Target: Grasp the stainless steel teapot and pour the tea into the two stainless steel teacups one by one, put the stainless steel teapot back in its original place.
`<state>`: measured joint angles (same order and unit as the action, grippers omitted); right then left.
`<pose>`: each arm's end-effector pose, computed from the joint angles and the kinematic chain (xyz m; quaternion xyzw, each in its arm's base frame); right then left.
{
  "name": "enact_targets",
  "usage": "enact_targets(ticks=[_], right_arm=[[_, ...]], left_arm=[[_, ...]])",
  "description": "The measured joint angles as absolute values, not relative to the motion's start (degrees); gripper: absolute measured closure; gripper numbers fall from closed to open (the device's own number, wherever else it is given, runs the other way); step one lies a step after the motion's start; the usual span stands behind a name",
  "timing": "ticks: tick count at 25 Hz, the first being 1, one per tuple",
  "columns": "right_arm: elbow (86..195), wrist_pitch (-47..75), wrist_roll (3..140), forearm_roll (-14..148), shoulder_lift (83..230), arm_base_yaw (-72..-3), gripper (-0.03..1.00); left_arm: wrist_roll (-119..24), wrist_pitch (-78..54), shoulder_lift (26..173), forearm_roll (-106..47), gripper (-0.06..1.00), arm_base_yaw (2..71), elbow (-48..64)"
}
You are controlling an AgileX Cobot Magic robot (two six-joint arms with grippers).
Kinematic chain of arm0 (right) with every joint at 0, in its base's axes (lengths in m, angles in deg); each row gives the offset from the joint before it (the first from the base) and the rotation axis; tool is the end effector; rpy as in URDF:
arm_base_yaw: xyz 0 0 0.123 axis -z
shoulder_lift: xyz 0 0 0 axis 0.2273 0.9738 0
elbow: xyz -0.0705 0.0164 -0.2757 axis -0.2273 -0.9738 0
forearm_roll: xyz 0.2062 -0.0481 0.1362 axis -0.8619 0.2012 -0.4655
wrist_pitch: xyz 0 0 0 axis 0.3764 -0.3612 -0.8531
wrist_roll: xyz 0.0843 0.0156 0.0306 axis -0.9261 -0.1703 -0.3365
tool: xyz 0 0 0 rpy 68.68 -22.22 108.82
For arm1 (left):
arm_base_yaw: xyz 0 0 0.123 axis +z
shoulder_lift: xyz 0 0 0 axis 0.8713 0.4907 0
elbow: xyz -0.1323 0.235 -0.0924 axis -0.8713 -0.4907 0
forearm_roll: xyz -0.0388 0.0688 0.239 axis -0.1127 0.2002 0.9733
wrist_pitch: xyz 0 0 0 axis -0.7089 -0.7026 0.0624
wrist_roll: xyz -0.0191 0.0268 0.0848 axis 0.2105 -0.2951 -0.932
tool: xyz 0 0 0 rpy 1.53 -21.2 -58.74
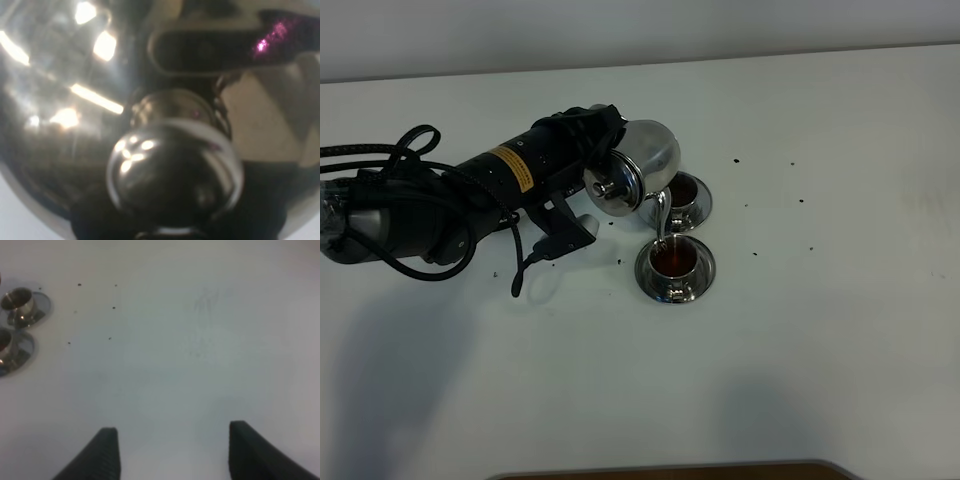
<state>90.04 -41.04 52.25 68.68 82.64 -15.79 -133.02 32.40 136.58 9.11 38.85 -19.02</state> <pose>-0.0112 0.0079 0.2781 -0.0504 0.8585 0.0473 0.5081 0.3509 -0.1668 0.1685 0.7859 0.0505 0.4593 0.4108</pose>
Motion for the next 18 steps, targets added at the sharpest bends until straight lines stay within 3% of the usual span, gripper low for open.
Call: enact_targets(ticks=[18], right_arm=[[90.0, -41.0, 52.2, 68.7, 82.6, -15.8, 0.49]], left_arm=[[-115.8, 27.3, 136.6, 7.2, 0.70, 38.8, -18.9]])
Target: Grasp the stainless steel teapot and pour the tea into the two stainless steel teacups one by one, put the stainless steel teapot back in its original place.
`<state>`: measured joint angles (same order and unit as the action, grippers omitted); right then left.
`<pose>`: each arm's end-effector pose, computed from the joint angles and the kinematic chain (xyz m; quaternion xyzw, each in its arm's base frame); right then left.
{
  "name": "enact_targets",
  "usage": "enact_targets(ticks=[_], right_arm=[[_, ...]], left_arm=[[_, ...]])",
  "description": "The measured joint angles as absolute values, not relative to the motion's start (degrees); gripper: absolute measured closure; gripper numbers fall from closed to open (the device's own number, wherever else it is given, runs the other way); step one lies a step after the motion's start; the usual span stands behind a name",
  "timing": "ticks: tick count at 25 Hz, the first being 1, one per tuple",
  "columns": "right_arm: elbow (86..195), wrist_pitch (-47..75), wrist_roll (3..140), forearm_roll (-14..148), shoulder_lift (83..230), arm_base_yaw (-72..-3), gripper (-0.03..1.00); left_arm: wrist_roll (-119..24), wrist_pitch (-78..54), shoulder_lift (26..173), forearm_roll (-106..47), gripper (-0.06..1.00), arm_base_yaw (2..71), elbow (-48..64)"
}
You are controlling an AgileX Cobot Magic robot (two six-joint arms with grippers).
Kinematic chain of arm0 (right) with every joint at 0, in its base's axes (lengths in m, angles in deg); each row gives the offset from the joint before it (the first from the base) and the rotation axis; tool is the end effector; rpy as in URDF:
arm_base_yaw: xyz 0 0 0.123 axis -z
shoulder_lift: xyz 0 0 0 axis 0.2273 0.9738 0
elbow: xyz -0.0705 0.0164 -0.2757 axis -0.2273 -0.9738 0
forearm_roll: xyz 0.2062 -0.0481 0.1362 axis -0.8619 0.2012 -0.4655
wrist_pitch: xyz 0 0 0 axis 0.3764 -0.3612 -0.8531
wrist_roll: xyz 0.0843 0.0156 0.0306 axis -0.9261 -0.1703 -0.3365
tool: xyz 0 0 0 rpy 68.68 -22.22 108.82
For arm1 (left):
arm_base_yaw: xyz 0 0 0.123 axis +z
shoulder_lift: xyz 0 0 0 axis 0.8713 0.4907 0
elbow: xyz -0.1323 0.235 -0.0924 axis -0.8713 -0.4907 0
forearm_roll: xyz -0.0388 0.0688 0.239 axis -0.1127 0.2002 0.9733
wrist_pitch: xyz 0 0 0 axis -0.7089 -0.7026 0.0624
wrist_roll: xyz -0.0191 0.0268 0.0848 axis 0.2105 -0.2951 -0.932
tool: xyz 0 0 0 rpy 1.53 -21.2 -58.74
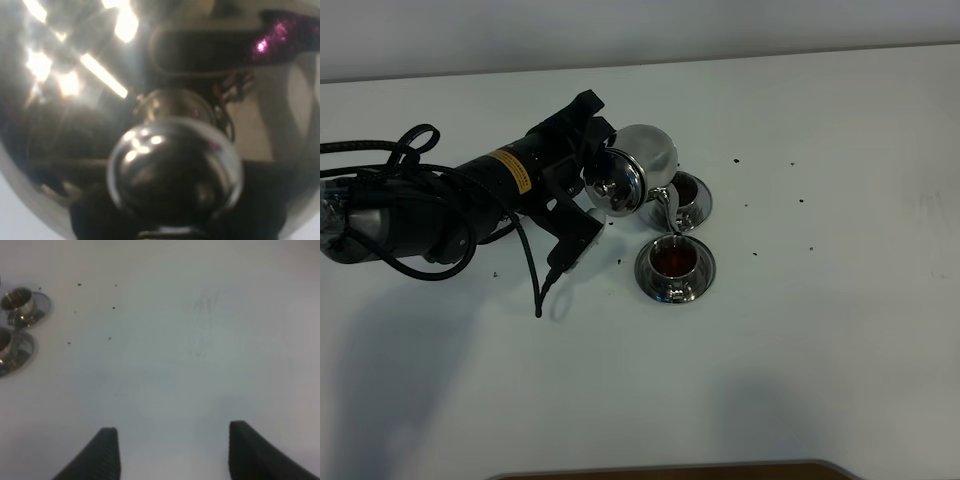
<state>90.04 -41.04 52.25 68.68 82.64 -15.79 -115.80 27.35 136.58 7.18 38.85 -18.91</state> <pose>-0.0112 0.0079 0.2781 -0.0504 0.8585 0.0473 0.5081 0.3520 -0.1627 0.1620 0.7870 0.1956 0.3798 0.4451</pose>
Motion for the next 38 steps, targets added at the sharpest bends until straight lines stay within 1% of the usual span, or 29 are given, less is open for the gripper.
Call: enact_targets(ticks=[5, 9, 11, 17, 23, 26, 32, 38], right_arm=[[90.0, -41.0, 52.2, 68.7, 82.6, -15.8, 0.49], [90.0, -41.0, 52.2, 68.7, 82.6, -15.8, 0.49], [90.0, -41.0, 52.2, 68.7, 82.6, -15.8, 0.49], [90.0, -41.0, 52.2, 68.7, 82.6, -15.8, 0.49], [90.0, -41.0, 52.2, 68.7, 82.6, -15.8, 0.49], [90.0, -41.0, 52.2, 68.7, 82.6, -15.8, 0.49], [90.0, -41.0, 52.2, 68.7, 82.6, -15.8, 0.49], [90.0, -41.0, 52.2, 68.7, 82.6, -15.8, 0.49]], left_arm=[[-107.6, 19.8, 134.2, 7.0, 0.70, 38.8, -18.9], [-96.1, 12.4, 128.6, 4.8, 0.70, 38.8, -18.9], [-89.2, 6.7, 125.9, 4.0, 0.70, 38.8, -18.9], [-62.2, -9.6, 119.8, 1.4, 0.70, 38.6, -18.9], [-35.0, -26.6, 117.7, -0.2, 0.70, 34.9, -18.7], [-24.8, -32.8, 117.7, -2.7, 0.70, 33.8, -18.7], [-15.3, -40.0, 117.7, -11.7, 0.70, 33.6, -18.7], [-12.4, -40.8, 119.5, -16.9, 0.70, 33.6, -18.5]])
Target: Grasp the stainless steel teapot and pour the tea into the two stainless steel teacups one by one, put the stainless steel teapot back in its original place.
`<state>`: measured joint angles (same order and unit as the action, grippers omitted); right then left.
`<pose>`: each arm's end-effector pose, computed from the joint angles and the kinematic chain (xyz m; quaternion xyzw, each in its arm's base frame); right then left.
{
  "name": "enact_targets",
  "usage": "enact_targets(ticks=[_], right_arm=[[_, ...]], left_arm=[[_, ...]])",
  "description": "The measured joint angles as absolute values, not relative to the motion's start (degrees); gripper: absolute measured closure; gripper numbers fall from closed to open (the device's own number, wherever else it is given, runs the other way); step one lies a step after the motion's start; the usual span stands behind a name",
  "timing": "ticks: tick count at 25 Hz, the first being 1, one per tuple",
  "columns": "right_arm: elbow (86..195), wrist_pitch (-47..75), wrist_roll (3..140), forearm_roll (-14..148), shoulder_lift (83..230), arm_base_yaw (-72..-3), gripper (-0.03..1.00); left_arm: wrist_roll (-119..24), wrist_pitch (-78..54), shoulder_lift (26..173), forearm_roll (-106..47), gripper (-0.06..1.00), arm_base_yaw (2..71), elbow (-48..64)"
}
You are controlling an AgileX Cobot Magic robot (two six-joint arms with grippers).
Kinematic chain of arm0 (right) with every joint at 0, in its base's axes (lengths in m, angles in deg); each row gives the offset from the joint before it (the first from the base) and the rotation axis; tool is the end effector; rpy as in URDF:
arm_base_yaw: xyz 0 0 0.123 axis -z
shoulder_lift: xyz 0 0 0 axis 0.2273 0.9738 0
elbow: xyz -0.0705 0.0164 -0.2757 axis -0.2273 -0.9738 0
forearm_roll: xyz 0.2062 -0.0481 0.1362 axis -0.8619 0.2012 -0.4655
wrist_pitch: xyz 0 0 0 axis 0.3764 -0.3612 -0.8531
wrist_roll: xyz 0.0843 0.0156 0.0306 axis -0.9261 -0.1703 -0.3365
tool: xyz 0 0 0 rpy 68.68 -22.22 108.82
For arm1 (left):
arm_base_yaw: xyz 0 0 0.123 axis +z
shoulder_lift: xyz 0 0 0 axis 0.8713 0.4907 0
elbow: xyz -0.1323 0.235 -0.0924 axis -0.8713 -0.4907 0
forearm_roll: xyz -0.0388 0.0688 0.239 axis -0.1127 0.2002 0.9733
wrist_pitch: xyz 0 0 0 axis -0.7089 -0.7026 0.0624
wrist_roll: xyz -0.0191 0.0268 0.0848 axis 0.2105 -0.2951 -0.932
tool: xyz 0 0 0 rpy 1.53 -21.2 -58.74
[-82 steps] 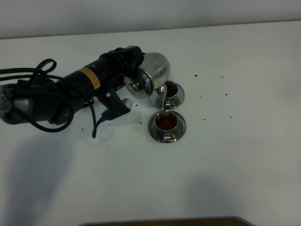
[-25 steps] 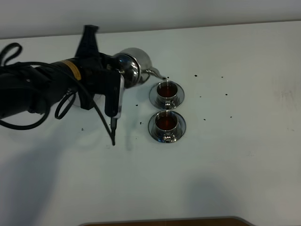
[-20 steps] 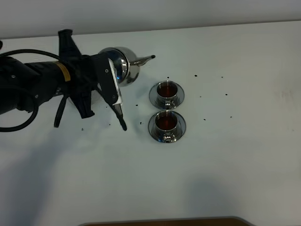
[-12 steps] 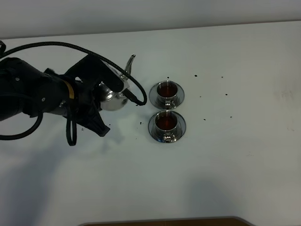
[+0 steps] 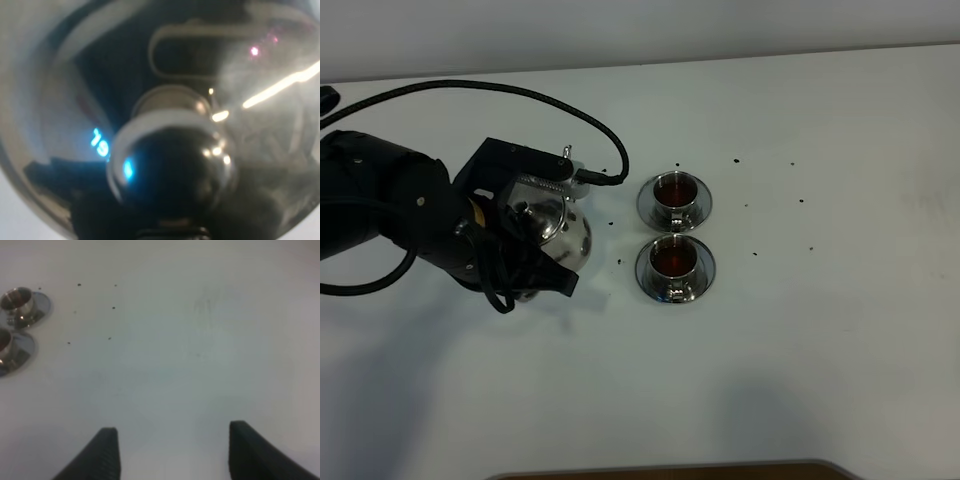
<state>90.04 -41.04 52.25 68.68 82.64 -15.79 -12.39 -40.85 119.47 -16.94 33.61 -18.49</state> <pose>-0.0112 0.0079 0.2781 -0.0504 0.8585 0.0473 0.5081 0.2721 -0.1398 0.1947 0.2094 0.9579 -0.0552 0.1885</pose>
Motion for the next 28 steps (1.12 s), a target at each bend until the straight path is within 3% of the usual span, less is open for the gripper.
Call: enact_targets(ticks=[20, 28], right_arm=[[90.0, -41.0, 52.2, 68.7, 82.6, -15.8, 0.49], [90.0, -41.0, 52.2, 68.7, 82.6, -15.8, 0.49]], left_arm=[[-33.4, -50.0, 128.2, -17.2, 0.70, 29.7, -12.3], [-22.0, -49.7, 125.4, -15.8, 0.70, 31.7, -11.4]])
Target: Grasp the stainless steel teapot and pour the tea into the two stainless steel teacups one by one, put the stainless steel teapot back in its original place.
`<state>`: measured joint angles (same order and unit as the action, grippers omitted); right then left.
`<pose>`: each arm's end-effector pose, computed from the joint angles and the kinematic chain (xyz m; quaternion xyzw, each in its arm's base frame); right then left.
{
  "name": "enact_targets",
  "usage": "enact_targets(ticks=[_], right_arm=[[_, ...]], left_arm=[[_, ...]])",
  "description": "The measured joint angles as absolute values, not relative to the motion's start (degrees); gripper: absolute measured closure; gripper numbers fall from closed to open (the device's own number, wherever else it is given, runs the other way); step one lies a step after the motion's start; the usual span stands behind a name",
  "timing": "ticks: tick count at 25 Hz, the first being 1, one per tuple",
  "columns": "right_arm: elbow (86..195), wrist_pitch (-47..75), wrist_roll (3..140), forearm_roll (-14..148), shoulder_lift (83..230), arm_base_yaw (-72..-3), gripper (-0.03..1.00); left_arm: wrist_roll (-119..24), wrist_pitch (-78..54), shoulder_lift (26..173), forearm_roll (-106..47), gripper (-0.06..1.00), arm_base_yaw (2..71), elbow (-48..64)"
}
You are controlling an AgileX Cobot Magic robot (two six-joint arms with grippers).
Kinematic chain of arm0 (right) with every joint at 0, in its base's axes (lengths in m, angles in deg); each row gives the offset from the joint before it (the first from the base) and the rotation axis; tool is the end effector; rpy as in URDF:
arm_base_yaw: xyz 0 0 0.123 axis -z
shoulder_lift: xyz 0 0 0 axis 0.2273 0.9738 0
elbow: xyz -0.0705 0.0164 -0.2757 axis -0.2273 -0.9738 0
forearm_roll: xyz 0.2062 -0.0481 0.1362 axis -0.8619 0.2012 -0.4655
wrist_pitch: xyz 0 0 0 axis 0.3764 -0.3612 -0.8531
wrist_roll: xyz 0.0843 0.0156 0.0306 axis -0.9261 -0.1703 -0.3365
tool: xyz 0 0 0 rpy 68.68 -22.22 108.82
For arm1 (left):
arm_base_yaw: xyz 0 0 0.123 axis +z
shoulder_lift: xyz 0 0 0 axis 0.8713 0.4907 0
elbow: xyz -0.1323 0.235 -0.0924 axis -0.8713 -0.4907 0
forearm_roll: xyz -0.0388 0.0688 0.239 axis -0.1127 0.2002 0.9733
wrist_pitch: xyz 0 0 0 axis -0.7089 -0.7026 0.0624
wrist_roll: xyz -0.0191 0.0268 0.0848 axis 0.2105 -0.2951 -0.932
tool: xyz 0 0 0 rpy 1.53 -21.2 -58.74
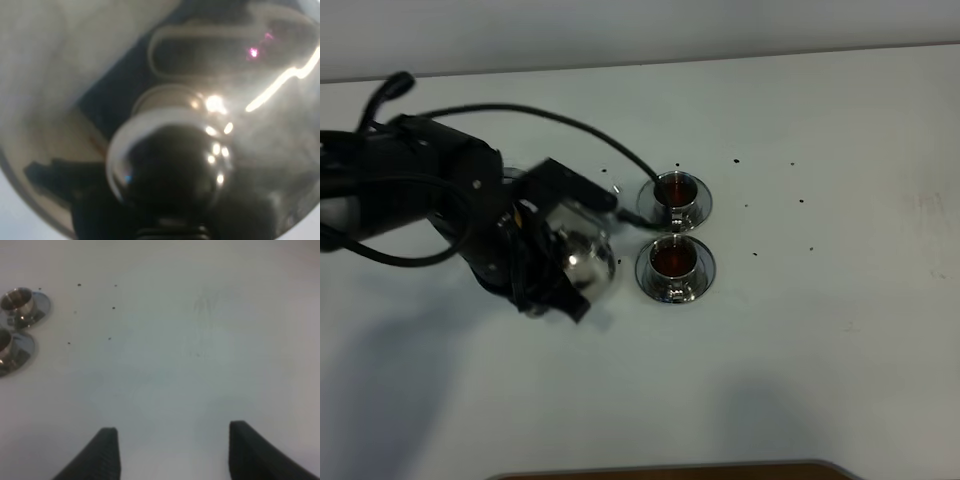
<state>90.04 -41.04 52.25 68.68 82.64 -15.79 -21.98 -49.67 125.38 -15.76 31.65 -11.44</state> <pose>-0.0112 0.0079 0.2781 -0.0504 0.8585 0.0473 0.5081 0.2847 -0.1576 0.1883 0.3153 0.9400 -0.0235 0.1280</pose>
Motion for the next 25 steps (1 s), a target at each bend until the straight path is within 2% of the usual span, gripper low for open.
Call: enact_targets(ticks=[8, 20, 25], right_arm=[[90.0, -41.0, 52.2, 68.7, 82.6, -15.8, 0.49], [90.0, -41.0, 52.2, 68.7, 82.6, -15.8, 0.49], [90.0, -41.0, 52.2, 68.7, 82.6, -15.8, 0.49]], left_arm=[[-6.6, -52.9, 123.1, -13.0, 0.70, 39.5, -4.8], [-2.0, -48.4, 128.5, -10.8, 0.70, 45.6, -3.1], [-1.5, -50.1, 134.6, -10.7, 0.70, 46.0, 3.3]])
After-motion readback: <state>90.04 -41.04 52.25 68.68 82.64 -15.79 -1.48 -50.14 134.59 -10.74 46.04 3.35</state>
